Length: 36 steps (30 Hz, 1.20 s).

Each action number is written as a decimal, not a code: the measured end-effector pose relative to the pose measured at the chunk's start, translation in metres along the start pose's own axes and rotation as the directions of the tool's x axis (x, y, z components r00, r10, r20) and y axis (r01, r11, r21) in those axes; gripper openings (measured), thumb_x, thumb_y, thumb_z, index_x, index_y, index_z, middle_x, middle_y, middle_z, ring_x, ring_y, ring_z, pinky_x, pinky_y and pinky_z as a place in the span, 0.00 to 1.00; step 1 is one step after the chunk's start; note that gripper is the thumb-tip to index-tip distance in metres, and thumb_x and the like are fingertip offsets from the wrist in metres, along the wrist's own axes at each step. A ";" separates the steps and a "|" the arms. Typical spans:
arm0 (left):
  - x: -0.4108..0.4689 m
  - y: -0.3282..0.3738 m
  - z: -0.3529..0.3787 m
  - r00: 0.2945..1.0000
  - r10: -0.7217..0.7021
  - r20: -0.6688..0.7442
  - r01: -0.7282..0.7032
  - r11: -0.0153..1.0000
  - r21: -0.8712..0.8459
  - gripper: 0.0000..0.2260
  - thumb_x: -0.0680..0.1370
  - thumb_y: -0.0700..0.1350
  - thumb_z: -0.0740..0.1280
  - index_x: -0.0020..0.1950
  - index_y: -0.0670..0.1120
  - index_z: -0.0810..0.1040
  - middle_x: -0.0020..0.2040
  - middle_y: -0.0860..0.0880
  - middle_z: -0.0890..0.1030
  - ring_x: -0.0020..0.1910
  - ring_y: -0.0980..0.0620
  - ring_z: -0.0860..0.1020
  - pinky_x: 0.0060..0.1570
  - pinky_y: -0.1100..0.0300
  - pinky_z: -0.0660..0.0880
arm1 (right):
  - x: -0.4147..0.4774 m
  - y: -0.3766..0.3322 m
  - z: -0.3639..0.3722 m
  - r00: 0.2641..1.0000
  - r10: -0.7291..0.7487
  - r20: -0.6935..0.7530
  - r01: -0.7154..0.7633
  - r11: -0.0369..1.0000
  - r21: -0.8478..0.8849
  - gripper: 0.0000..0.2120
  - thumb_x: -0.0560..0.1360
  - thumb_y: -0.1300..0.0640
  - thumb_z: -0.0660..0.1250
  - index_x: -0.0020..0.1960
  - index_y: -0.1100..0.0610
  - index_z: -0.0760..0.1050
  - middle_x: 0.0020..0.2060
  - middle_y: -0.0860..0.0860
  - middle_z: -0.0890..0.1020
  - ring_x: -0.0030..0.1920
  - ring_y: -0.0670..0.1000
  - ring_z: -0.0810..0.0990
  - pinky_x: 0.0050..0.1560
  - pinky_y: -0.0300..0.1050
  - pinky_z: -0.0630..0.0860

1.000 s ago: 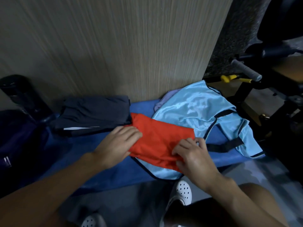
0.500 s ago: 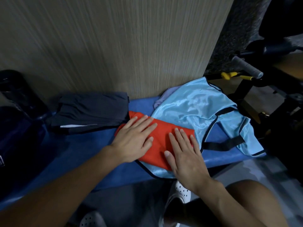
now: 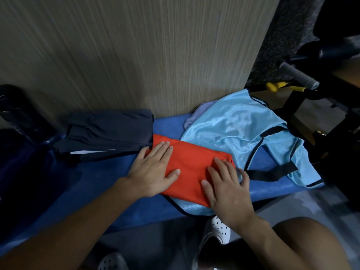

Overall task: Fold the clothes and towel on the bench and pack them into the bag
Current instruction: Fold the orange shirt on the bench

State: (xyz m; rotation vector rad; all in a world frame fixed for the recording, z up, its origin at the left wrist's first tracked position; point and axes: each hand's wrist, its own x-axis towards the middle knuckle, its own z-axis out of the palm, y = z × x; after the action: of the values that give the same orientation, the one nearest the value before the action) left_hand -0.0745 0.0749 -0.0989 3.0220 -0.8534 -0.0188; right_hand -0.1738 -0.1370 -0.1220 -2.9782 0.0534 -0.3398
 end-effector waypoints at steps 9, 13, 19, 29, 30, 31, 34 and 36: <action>0.080 -0.031 -0.047 0.931 0.236 0.279 -0.239 0.971 -0.025 0.32 0.78 0.60 0.64 0.78 0.50 0.60 0.74 0.51 0.68 0.74 0.52 0.64 0.74 0.54 0.55 | 0.034 0.021 -0.005 0.967 0.244 0.069 -0.251 0.958 0.138 0.35 0.76 0.40 0.63 0.77 0.51 0.56 0.67 0.48 0.73 0.70 0.51 0.66 0.67 0.55 0.56; 0.103 -0.040 -0.050 0.896 0.211 0.390 -0.228 0.974 -0.004 0.32 0.72 0.68 0.68 0.68 0.50 0.70 0.60 0.52 0.77 0.61 0.49 0.75 0.64 0.52 0.66 | 0.045 0.026 -0.005 0.957 0.275 0.097 -0.285 0.953 0.105 0.37 0.71 0.39 0.69 0.74 0.52 0.62 0.61 0.49 0.74 0.65 0.55 0.66 0.63 0.55 0.59; 0.105 -0.041 -0.050 0.912 0.207 0.354 -0.162 0.975 -0.153 0.19 0.68 0.63 0.75 0.48 0.55 0.73 0.45 0.58 0.74 0.46 0.56 0.73 0.49 0.60 0.64 | 0.052 0.029 -0.006 0.977 0.204 0.056 -0.211 0.963 0.166 0.15 0.70 0.41 0.72 0.52 0.48 0.77 0.50 0.45 0.76 0.59 0.53 0.68 0.56 0.49 0.55; 0.086 -0.039 -0.079 0.936 0.201 0.290 -0.081 0.922 -0.378 0.16 0.66 0.52 0.81 0.46 0.54 0.76 0.42 0.57 0.80 0.39 0.61 0.78 0.36 0.71 0.71 | 0.042 0.034 -0.016 0.964 0.265 0.014 -0.192 0.659 0.728 0.15 0.72 0.59 0.73 0.37 0.51 0.66 0.29 0.44 0.73 0.36 0.46 0.69 0.47 0.42 0.66; 0.083 -0.038 -0.082 0.938 0.201 0.282 -0.076 0.913 -0.400 0.16 0.67 0.51 0.81 0.48 0.52 0.78 0.42 0.56 0.81 0.40 0.62 0.78 0.36 0.70 0.72 | 0.040 0.033 -0.020 0.960 0.276 0.033 -0.191 0.568 0.800 0.16 0.72 0.62 0.72 0.37 0.52 0.65 0.28 0.43 0.71 0.33 0.46 0.67 0.39 0.41 0.68; 0.079 -0.038 -0.087 0.940 0.203 0.274 -0.074 0.906 -0.417 0.16 0.66 0.51 0.81 0.49 0.51 0.79 0.42 0.55 0.82 0.41 0.61 0.79 0.37 0.69 0.73 | 0.039 0.032 -0.023 0.958 0.285 0.029 -0.178 0.512 0.841 0.15 0.72 0.63 0.71 0.38 0.54 0.65 0.27 0.43 0.70 0.32 0.45 0.66 0.35 0.40 0.67; 0.066 -0.036 -0.101 0.945 0.211 0.251 -0.079 0.889 -0.451 0.14 0.67 0.50 0.81 0.46 0.51 0.79 0.41 0.53 0.82 0.39 0.57 0.79 0.38 0.64 0.74 | 0.034 0.028 -0.031 0.958 0.286 -0.018 -0.121 0.462 0.879 0.16 0.74 0.66 0.70 0.39 0.53 0.64 0.29 0.44 0.68 0.31 0.43 0.66 0.34 0.40 0.67; 0.055 -0.038 -0.110 0.950 0.211 0.231 -0.082 0.881 -0.465 0.13 0.67 0.49 0.81 0.45 0.51 0.79 0.41 0.52 0.82 0.39 0.56 0.80 0.39 0.61 0.75 | 0.034 0.025 -0.038 0.964 0.264 -0.041 -0.091 0.469 0.878 0.17 0.74 0.66 0.70 0.38 0.51 0.64 0.29 0.44 0.68 0.31 0.43 0.66 0.34 0.40 0.67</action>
State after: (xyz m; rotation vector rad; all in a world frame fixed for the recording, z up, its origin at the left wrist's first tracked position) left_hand -0.0064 0.0778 0.0099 2.5409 -0.9381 -0.5694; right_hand -0.1496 -0.1690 -0.0819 -1.8708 0.1579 -0.4280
